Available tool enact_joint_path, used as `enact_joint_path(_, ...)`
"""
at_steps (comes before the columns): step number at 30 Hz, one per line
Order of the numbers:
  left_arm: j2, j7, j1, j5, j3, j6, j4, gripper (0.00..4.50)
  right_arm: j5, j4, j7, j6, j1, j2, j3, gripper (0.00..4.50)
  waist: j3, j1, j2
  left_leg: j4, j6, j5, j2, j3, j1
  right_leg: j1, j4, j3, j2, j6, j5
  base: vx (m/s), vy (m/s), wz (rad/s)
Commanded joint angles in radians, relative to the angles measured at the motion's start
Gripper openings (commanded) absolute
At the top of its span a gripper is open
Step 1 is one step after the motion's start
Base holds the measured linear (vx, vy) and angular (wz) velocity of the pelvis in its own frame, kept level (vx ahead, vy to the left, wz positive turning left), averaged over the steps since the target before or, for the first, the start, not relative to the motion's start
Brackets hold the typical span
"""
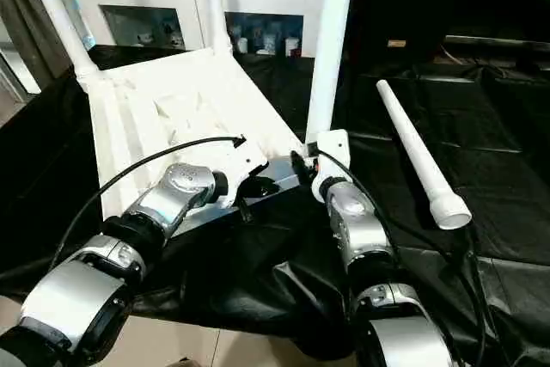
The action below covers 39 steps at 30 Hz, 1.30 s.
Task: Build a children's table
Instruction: Rotate leg to tighten
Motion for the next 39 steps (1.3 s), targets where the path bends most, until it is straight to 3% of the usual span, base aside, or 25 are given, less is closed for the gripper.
enact_joint_path(1, -0.006, -0.022, -0.016, -0.012, 0.004, -0.055, -0.017, 0.00, 0.000, -0.016, 0.101, -0.002, 0.016, 0.030, 0.076, 3.92, -0.068, -0.002, -0.013, -0.064, 0.096, -0.143, 0.030, -0.010, -0.001, 0.062, -0.088, 0.053, -0.090, -0.160, -0.290, 0.000, 0.000, 0.00)
enact_joint_path(6, 0.057, -0.157, 0.028, -0.025, -0.012, -0.102, -0.060, 0.00, 0.032, -0.098, 0.289, 0.002, 0.061, -0.059, 0.093, 3.92, -0.070, -0.002, -0.015, -0.062, 0.123, -0.116, 0.035, -0.011, -0.010, 0.067, -0.076, 0.054, -0.090, -0.171, -0.228, 0.000, 0.000, 0.00)
enact_joint_path(9, 0.121, -0.291, 0.068, -0.045, -0.019, -0.120, -0.106, 0.00, 0.062, -0.184, 0.489, 0.018, 0.108, -0.154, 0.115, 3.92, -0.074, 0.006, -0.013, -0.059, 0.136, -0.102, 0.039, -0.009, -0.007, 0.062, -0.072, 0.053, -0.087, -0.190, -0.187, 0.000, 0.000, 0.00)
enact_joint_path(10, 0.127, -0.308, 0.072, -0.051, -0.018, -0.121, -0.112, 0.00, 0.065, -0.191, 0.505, 0.020, 0.111, -0.163, 0.116, 3.92, -0.075, 0.007, -0.013, -0.059, 0.136, -0.096, 0.041, -0.010, -0.009, 0.066, -0.067, 0.053, -0.088, -0.193, -0.172, 0.000, 0.000, 0.00)
enact_joint_path(12, 0.146, -0.367, 0.086, -0.074, -0.011, -0.122, -0.132, 0.00, 0.075, -0.213, 0.557, 0.028, 0.119, -0.193, 0.118, 3.92, -0.074, 0.007, -0.011, -0.058, 0.144, -0.094, 0.042, -0.008, -0.010, 0.061, -0.066, 0.053, -0.088, -0.205, -0.159, 0.000, 0.000, 0.00)
enact_joint_path(21, 0.219, -0.522, 0.134, -0.110, -0.010, -0.109, -0.207, 0.00, 0.112, -0.258, 0.719, 0.083, 0.118, -0.268, 0.130, 3.92, -0.073, 0.014, -0.009, -0.060, 0.116, -0.119, 0.046, -0.008, -0.003, 0.057, -0.066, 0.055, -0.089, -0.207, -0.187, 0.000, 0.000, 0.00)
enact_joint_path(23, 0.224, -0.529, 0.138, -0.109, -0.008, -0.105, -0.215, 0.00, 0.113, -0.262, 0.725, 0.086, 0.118, -0.269, 0.130, 3.67, -0.073, 0.015, -0.009, -0.060, 0.111, -0.116, 0.046, -0.008, -0.005, 0.058, -0.066, 0.055, -0.090, -0.207, -0.184, 0.000, 0.000, 0.00)
enact_joint_path(31, 0.219, -0.500, 0.135, -0.099, -0.005, -0.100, -0.211, 0.00, 0.118, -0.268, 0.716, 0.109, 0.135, -0.245, 0.131, 3.00, -0.074, 0.015, -0.010, -0.059, 0.108, -0.107, 0.043, -0.008, -0.006, 0.059, -0.067, 0.054, -0.089, -0.198, -0.187, 0.000, 0.000, 0.00)
enact_joint_path(32, 0.209, -0.452, 0.128, -0.085, -0.002, -0.098, -0.198, 0.00, 0.106, -0.253, 0.661, 0.119, 0.136, -0.228, 0.124, 2.90, -0.074, 0.014, -0.021, -0.059, 0.109, -0.104, 0.043, -0.007, -0.007, 0.060, -0.067, 0.055, -0.089, -0.196, -0.187, 0.000, 0.000, 0.00)
enact_joint_path(33, 0.203, -0.414, 0.120, -0.072, -0.001, -0.097, -0.186, 0.00, 0.093, -0.236, 0.620, 0.119, 0.133, -0.217, 0.120, 2.85, -0.073, 0.014, -0.014, -0.061, 0.103, -0.102, 0.044, -0.009, -0.006, 0.057, -0.066, 0.055, -0.089, -0.194, -0.200, 0.000, 0.000, 0.00)
enact_joint_path(35, 0.191, -0.358, 0.107, -0.055, 0.000, -0.098, -0.166, 0.00, 0.073, -0.205, 0.547, 0.113, 0.126, -0.199, 0.111, 2.75, -0.069, 0.009, -0.018, -0.062, 0.088, -0.123, 0.040, -0.008, -0.005, 0.055, -0.074, 0.054, -0.090, -0.181, -0.251, 0.000, 0.000, 0.00)
enact_joint_path(36, 0.146, -0.228, 0.073, -0.030, 0.008, -0.072, -0.118, 0.00, 0.058, -0.131, 0.363, 0.114, 0.106, -0.140, 0.065, 2.75, -0.068, 0.005, -0.018, -0.064, 0.076, -0.133, 0.038, -0.008, -0.002, 0.054, -0.079, 0.054, -0.091, -0.168, -0.290, 0.000, 0.000, 0.00)
enact_joint_path(37, 0.135, -0.205, 0.066, -0.028, 0.009, -0.068, -0.110, 0.00, 0.062, -0.120, 0.333, 0.118, 0.103, -0.127, 0.054, 2.74, -0.065, 0.000, -0.016, -0.064, 0.060, -0.148, 0.034, -0.008, 0.002, 0.050, -0.087, 0.053, -0.092, -0.158, -0.338, 0.000, 0.000, 0.00)
enact_joint_path(39, 0.101, -0.151, 0.052, -0.022, 0.010, -0.050, -0.097, 0.00, 0.056, -0.090, 0.228, 0.121, 0.091, -0.093, 0.032, 2.73, -0.067, 0.000, -0.018, -0.065, 0.060, -0.136, 0.034, -0.009, 0.001, 0.055, -0.089, 0.054, -0.090, -0.147, -0.343, 0.000, 0.000, 0.00)
